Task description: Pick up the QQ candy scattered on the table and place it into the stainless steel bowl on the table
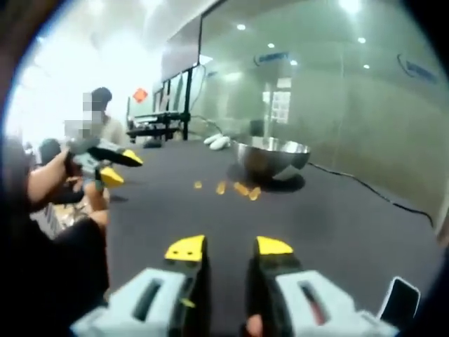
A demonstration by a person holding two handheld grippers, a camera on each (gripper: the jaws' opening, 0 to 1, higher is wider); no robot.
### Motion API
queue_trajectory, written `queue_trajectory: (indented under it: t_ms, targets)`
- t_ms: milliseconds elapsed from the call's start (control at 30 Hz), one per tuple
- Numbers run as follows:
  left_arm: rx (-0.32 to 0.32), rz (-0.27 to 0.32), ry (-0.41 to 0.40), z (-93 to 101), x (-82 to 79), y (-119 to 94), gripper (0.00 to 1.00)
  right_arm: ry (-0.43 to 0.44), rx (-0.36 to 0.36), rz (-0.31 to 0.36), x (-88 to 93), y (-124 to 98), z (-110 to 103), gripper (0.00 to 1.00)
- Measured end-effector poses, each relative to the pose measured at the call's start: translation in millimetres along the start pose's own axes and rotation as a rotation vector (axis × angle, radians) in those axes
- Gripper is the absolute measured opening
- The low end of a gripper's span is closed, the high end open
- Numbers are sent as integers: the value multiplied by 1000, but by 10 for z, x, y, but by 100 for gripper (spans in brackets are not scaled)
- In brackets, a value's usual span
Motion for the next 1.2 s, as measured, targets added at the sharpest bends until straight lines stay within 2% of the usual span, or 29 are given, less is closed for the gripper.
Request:
queue_trajectory:
  t_ms: [233, 367, 467, 567, 667, 767, 867, 967, 1067, 1200]
  targets:
    - [2, -6, 0, 34, -29, -42, 39, -33, 10, -12, -51, 460, 211, 28]
    - [-4, 3, 3, 43, -58, -100, 39, 27, 16, -38, 19, 734, 388, 28]
    - [-13, 6, -5, 35, -52, -122, 39, 126, 13, -11, 19, 891, 418, 27]
    - [-20, 1, -14, 34, -40, -133, 39, 94, 12, -8, -11, 1056, 408, 26]
    - [-26, -5, -7, 48, -51, -147, 38, 73, 18, -34, -18, 1176, 394, 21]
    - [-35, -16, 27, 36, -99, -198, 38, 41, 13, -33, -43, 1306, 405, 20]
    - [-53, 7, 24, -14, -160, -280, 38, 49, -20, -45, -48, 1365, 339, 20]
    - [-71, 19, 5, -51, -152, -331, 38, 37, -21, -51, -48, 1416, 324, 18]
    - [-84, 6, -10, -63, -92, -352, 38, 87, -23, -59, -55, 1415, 306, 10]
    - [-78, -7, -14, -43, -66, -356, 38, 110, -19, -59, -54, 1406, 299, 10]
Point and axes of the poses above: the point that each gripper's makers call its tool centre point, and the gripper's own axes: y roughly forward along the fingers, z roughly to its right, x roughly out of its underside, the point moved 9 cm from there along -y, roughly backward along the fingers, and after that the axes turned 4 degrees about z, right-handed, at the moved point
